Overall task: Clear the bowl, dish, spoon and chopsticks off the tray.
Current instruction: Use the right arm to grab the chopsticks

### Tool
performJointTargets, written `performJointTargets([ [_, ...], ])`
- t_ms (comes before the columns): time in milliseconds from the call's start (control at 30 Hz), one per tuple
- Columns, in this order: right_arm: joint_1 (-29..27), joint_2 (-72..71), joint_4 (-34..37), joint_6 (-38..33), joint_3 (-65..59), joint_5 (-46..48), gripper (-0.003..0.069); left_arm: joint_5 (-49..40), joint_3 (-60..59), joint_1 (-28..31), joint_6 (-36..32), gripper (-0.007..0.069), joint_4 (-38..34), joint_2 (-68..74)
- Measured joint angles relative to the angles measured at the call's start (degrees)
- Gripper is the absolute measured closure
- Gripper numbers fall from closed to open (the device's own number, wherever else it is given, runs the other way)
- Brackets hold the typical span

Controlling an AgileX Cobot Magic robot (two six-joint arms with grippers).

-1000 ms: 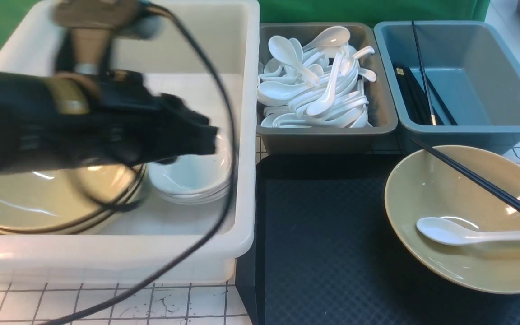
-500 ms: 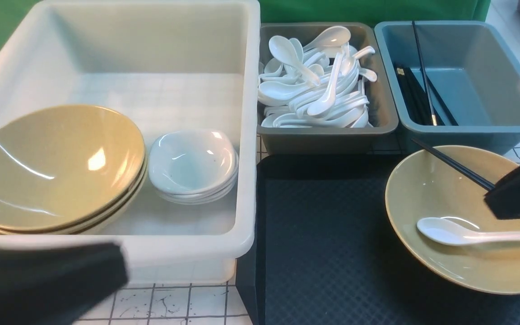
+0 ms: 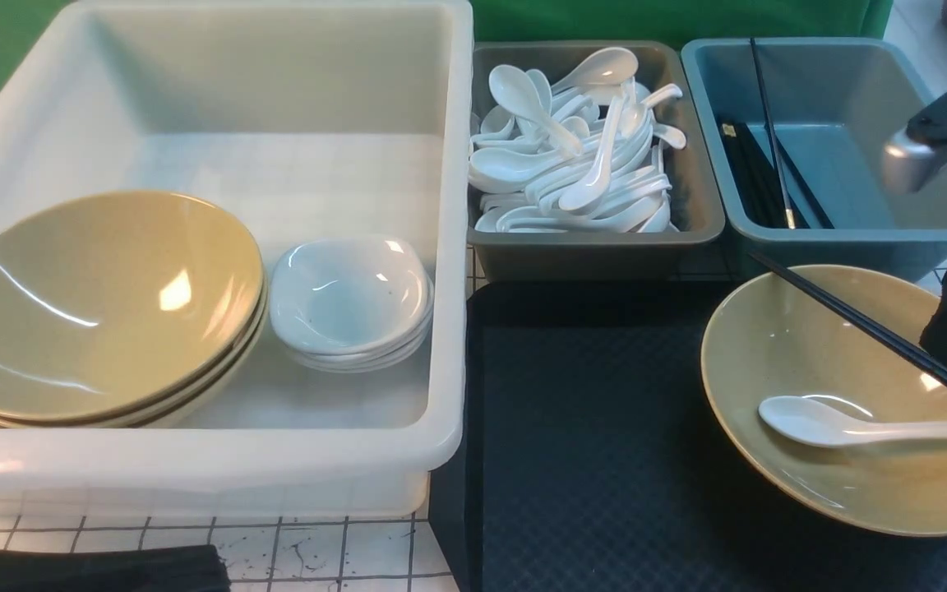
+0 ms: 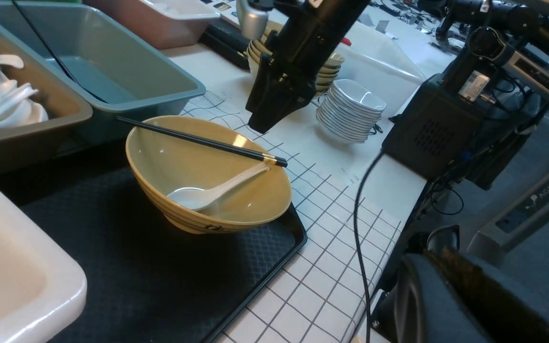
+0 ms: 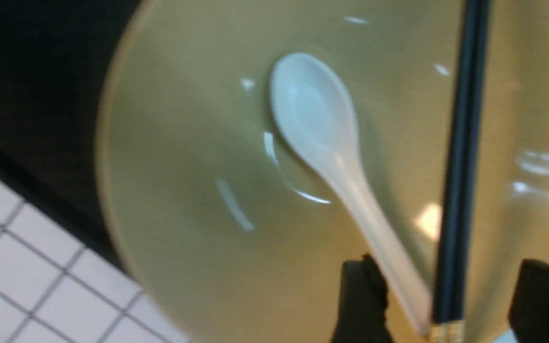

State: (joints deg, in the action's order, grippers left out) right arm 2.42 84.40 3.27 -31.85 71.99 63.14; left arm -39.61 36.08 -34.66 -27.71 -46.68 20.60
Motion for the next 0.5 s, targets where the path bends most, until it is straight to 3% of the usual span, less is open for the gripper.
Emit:
performJointTargets([
  [233, -1.32, 6.63, -0.03, -2.64, 0.0, -4.87, 0.0118, 0.0, 0.0, 0.0, -0.17, 0.0625, -0.01, 0.0],
  [500, -1.32, 11.18, -0.09, -3.94, 0.06, -8.48, 0.0111, -0.11, 0.0, 0.0, -0.23, 0.0625, -0.06, 0.0],
])
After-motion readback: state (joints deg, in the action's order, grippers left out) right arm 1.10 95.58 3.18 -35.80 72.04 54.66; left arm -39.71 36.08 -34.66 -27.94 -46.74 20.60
